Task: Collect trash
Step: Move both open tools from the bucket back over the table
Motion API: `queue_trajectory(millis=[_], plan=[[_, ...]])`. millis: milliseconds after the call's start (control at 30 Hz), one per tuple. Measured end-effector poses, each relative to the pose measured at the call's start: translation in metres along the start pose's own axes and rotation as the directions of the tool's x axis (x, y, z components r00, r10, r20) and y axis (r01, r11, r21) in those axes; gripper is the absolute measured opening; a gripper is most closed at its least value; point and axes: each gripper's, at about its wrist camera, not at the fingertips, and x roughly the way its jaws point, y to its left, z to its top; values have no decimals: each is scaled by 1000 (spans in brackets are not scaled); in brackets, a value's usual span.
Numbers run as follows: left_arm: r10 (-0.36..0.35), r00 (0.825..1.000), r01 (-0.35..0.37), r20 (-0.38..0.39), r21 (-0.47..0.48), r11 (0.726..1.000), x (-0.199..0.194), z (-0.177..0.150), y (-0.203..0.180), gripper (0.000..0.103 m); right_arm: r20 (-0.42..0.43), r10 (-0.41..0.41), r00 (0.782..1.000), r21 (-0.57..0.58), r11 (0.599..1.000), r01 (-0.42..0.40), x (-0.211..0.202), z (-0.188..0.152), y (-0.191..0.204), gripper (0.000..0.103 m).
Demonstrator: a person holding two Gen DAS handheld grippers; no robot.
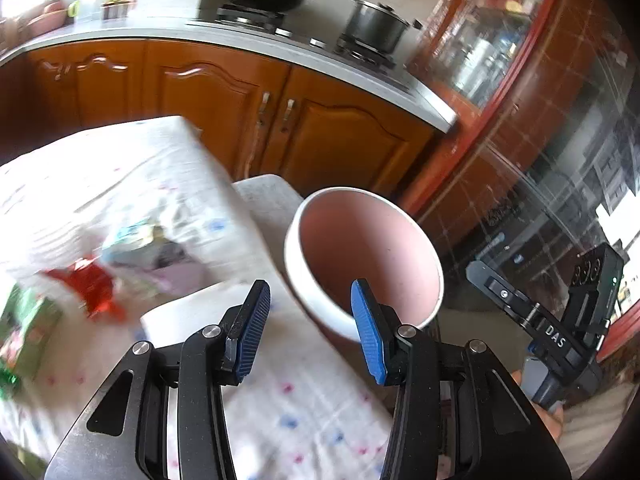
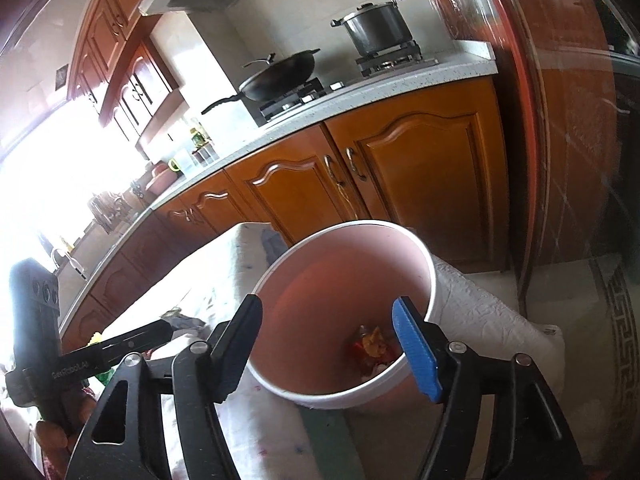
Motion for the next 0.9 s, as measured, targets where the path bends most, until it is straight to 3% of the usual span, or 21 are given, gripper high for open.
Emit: queue_trajectory(millis=[800,900], plan=[[119,991,-107,66,-158,982,-71,-44,93,42,-83,118,990,-88,988,-125,16,-39,79,75],[133,989,-120,68,-165,979,-73,-44,98,49,-95,129,987,-98,985,-138,21,-41,87,75]])
